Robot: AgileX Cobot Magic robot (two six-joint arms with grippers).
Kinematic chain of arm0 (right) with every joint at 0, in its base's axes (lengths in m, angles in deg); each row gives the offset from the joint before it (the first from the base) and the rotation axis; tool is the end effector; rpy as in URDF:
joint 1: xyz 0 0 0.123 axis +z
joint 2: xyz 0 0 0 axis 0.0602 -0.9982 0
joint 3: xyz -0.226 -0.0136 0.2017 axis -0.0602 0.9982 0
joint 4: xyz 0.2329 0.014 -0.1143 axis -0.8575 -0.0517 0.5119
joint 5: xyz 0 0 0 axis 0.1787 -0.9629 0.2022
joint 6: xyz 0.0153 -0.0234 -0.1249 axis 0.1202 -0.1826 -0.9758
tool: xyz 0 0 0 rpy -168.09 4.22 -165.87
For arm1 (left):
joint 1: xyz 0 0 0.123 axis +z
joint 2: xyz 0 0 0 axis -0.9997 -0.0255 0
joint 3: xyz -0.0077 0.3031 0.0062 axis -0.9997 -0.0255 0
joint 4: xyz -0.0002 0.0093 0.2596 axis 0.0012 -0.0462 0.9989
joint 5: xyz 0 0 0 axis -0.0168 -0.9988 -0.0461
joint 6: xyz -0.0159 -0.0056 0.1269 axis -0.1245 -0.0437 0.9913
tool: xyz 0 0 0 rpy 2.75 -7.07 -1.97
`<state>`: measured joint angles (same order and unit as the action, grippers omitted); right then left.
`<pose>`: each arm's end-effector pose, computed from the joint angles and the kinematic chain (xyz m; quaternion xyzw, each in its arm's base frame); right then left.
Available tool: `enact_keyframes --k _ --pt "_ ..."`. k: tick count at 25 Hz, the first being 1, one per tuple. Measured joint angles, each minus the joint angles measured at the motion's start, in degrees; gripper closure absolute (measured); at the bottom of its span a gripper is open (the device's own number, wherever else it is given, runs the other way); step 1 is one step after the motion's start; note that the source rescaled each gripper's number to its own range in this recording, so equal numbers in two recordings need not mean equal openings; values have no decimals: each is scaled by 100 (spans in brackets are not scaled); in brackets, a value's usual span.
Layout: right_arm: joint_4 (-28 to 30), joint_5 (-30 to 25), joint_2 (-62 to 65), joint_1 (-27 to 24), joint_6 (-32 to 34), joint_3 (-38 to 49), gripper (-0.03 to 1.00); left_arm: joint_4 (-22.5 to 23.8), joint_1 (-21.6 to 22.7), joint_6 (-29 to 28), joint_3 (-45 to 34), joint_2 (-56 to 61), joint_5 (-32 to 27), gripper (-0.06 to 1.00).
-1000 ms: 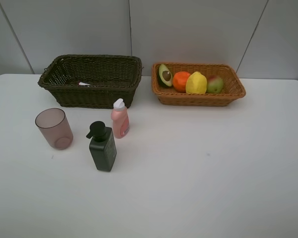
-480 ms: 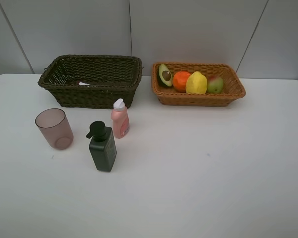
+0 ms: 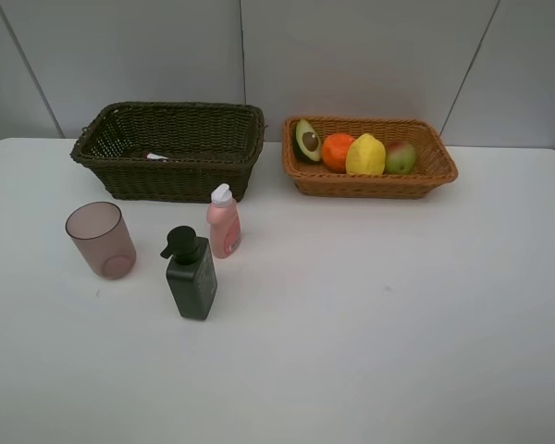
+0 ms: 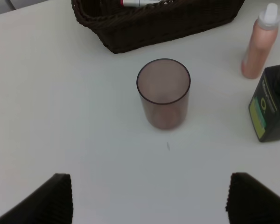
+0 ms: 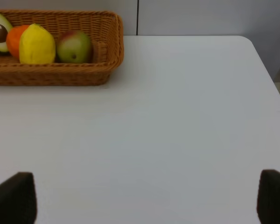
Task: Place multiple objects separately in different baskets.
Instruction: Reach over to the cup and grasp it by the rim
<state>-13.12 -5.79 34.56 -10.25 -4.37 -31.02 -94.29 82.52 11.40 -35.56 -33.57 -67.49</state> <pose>0.0157 -0.0029 0.2725 -0.0017 0.8416 -0.0693 0.5356 0.0830 -0.0218 0.3120 0.1270 0.9033 -0.0416 0.4077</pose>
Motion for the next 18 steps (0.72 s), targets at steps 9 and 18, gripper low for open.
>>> enact_keyframes --k 9,18 --pt "0 0 0 0 0 0 -3 0 0 0 821 -2237 538 6" --pt "0 0 0 0 0 0 -3 0 0 0 1312 -4133 1038 6"
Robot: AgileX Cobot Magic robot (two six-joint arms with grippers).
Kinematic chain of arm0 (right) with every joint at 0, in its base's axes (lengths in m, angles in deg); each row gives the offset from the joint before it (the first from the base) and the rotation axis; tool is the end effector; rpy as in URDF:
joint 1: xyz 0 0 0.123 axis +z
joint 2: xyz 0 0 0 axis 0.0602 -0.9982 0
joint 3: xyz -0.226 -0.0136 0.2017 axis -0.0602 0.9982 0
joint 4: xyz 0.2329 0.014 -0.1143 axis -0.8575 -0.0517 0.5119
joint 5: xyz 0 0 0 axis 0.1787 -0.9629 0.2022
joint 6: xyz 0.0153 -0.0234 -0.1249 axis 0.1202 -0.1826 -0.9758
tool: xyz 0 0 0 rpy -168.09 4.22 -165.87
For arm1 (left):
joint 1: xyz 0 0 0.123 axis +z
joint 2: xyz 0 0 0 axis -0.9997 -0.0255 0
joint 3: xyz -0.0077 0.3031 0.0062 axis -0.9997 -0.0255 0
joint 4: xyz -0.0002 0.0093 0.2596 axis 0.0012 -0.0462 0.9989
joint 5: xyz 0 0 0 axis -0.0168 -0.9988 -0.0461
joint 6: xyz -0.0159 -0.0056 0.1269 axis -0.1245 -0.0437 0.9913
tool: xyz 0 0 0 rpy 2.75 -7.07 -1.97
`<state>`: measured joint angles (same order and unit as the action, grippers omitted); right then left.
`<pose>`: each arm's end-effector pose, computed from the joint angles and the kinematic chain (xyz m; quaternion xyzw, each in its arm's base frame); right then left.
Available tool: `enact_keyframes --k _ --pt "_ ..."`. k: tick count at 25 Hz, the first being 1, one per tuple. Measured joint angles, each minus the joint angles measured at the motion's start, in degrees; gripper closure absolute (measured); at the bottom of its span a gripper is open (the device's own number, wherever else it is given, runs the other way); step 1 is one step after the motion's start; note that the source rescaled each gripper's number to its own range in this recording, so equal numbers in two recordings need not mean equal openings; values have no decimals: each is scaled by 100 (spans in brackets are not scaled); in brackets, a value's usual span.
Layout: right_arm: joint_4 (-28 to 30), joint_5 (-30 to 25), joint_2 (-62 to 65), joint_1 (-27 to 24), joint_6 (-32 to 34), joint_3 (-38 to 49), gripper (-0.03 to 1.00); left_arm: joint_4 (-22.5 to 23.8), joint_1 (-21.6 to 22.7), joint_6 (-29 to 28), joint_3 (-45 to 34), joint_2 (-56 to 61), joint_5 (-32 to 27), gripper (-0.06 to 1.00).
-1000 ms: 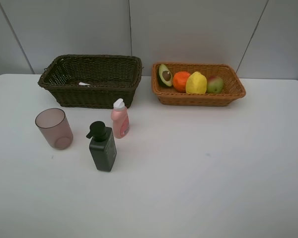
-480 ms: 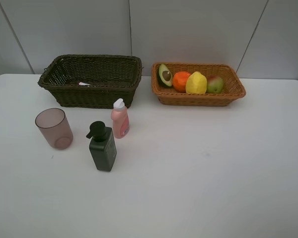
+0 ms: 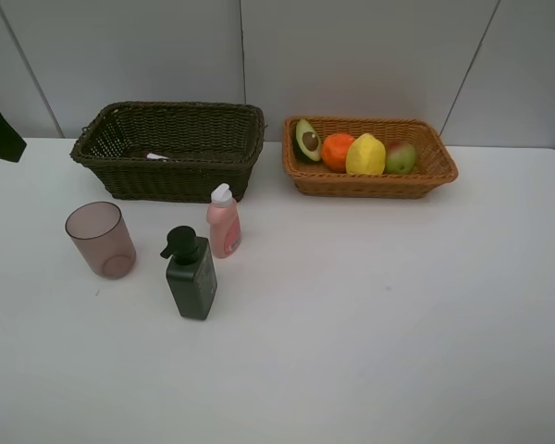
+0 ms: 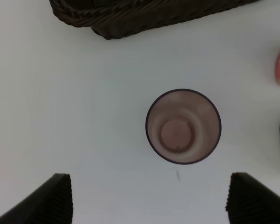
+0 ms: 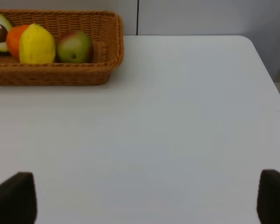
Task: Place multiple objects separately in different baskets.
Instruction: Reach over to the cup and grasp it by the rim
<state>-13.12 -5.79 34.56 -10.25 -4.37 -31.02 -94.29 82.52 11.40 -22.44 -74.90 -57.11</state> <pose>0.0157 -0.0029 0.2725 -0.0017 0.8416 -0.0693 0.5356 0.2474 -0.0375 0.2833 0.1158 0.9573 -0.0423 0.2614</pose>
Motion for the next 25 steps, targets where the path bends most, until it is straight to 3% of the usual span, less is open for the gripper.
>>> enact_keyframes --k 15,25 --pt "0 0 0 0 0 0 -3 0 0 2 30 -1926 965 6" --pt "0 0 0 0 0 0 -3 0 0 2 30 -2682 1155 6"
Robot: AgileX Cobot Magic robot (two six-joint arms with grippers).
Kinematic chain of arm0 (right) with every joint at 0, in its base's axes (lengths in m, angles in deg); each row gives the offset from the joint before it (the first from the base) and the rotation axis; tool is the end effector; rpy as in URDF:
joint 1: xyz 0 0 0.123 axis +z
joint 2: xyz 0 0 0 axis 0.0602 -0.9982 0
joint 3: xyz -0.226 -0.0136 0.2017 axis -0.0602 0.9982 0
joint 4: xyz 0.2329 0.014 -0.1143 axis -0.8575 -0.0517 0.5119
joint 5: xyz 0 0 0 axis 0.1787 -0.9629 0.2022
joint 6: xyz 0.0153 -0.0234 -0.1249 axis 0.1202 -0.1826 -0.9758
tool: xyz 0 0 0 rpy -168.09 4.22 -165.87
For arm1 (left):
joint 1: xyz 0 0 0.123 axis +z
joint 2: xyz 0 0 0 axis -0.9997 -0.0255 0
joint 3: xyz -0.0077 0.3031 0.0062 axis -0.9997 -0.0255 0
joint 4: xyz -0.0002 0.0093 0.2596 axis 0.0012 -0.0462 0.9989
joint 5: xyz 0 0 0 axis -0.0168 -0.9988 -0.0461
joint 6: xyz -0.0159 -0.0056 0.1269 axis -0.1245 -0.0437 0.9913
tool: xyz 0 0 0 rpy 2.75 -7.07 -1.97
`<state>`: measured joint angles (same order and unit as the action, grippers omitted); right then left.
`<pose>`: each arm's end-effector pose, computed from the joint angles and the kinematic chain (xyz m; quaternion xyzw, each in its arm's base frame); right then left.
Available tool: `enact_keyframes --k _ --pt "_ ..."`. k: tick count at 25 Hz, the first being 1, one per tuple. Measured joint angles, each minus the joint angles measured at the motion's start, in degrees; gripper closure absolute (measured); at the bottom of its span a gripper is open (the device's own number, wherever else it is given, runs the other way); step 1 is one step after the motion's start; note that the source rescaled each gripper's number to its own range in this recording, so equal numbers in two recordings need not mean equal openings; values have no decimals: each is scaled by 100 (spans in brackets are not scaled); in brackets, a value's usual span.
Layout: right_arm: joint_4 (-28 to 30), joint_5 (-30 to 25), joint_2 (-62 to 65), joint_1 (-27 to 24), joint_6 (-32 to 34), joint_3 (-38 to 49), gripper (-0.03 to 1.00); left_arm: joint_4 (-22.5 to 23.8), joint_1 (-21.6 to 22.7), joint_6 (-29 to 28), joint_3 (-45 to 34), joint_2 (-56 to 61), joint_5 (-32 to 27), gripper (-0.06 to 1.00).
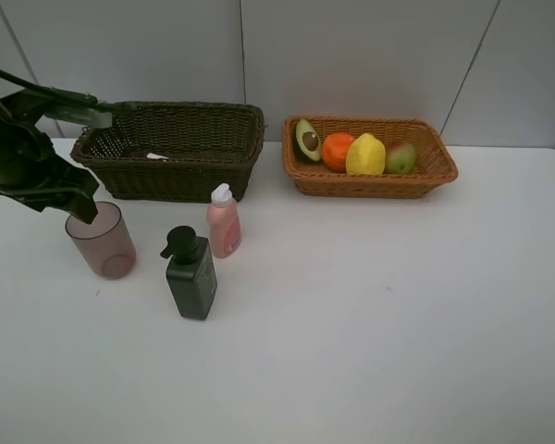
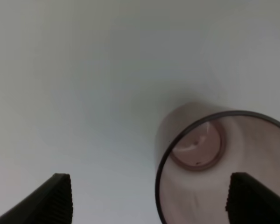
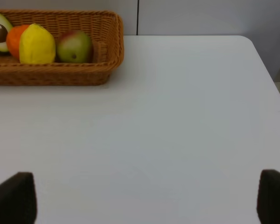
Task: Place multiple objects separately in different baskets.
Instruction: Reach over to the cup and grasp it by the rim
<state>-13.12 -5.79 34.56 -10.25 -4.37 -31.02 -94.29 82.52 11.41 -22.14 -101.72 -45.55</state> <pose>0.0157 -0.0029 0.2725 -0.0017 0.8416 -0.0693 0.5356 0.3194 -0.0429 0.1586 0.1039 0.9849 -0.0366 0.1333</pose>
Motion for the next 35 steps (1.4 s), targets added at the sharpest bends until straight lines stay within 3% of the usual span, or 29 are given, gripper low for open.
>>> enact_keyframes --k 18,21,27,35 --pt "0 0 0 0 0 0 -3 0 0 0 21 -881 343 8" --pt "0 0 0 0 0 0 -3 0 0 0 21 -891 356 24" --pt "0 0 0 0 0 0 -3 -6 0 0 27 -898 356 93" --pt "0 0 0 0 0 0 -3 -6 0 0 28 -898 364 94"
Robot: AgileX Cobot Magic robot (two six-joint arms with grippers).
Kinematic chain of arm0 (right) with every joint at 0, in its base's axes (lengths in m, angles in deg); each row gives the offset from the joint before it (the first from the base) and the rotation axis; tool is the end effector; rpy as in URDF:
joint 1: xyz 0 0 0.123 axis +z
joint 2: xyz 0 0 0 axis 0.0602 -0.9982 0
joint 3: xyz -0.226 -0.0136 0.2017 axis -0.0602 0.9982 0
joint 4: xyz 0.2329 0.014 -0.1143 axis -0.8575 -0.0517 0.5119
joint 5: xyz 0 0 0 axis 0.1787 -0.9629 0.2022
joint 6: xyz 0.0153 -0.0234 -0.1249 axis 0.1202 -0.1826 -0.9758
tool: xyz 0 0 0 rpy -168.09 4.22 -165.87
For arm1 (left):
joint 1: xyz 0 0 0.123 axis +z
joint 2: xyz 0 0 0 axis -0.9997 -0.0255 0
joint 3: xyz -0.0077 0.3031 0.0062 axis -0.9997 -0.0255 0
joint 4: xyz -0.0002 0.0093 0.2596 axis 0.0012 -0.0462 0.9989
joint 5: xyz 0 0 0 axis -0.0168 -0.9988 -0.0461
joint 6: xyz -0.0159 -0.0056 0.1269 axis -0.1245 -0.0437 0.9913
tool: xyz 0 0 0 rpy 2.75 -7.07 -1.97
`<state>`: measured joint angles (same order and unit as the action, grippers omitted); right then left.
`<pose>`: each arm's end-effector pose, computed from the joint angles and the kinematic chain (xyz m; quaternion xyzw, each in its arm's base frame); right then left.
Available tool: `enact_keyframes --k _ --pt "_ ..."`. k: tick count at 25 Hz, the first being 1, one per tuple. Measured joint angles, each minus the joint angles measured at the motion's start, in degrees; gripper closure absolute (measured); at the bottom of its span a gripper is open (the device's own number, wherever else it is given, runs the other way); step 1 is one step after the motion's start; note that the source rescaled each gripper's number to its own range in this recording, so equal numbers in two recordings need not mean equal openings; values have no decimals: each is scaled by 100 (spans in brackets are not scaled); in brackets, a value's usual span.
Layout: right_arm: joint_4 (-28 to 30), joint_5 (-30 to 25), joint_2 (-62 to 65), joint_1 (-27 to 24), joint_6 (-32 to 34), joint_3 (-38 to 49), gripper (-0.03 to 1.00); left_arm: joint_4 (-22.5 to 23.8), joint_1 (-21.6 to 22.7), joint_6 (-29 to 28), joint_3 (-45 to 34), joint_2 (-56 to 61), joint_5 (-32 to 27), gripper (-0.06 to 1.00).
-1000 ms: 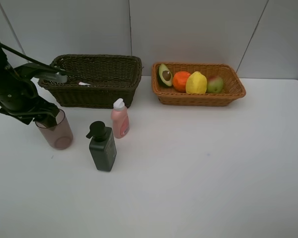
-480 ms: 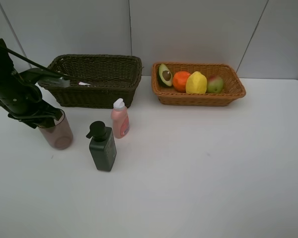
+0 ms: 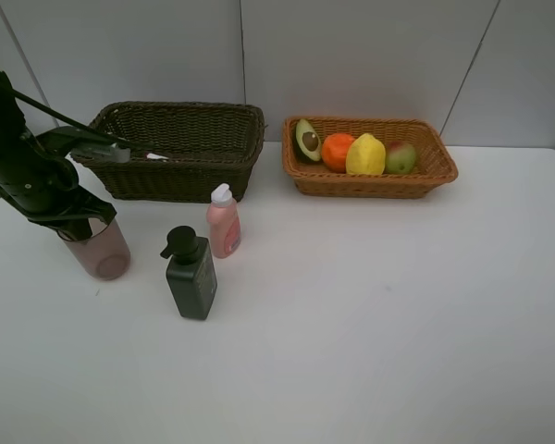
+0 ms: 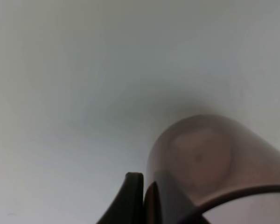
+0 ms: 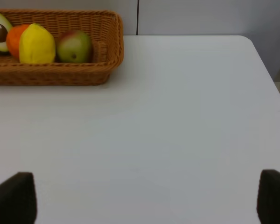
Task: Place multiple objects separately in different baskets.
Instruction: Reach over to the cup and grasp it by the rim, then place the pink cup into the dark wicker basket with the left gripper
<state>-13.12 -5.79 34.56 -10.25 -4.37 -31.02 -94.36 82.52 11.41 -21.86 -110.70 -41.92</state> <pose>0.0157 -0.0029 0.2725 -0.0017 0.8416 -0.0693 0.5356 0.3305 -0.0434 0.1100 0.0999 0.9904 -0.0342 0.0893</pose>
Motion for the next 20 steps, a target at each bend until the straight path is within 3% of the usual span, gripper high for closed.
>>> enact_keyframes --k 11,20 --pt "0 0 0 0 0 0 -3 -5 0 0 0 57 -207 94" --pt "0 0 0 0 0 0 -3 -5 0 0 683 348 -1421 94"
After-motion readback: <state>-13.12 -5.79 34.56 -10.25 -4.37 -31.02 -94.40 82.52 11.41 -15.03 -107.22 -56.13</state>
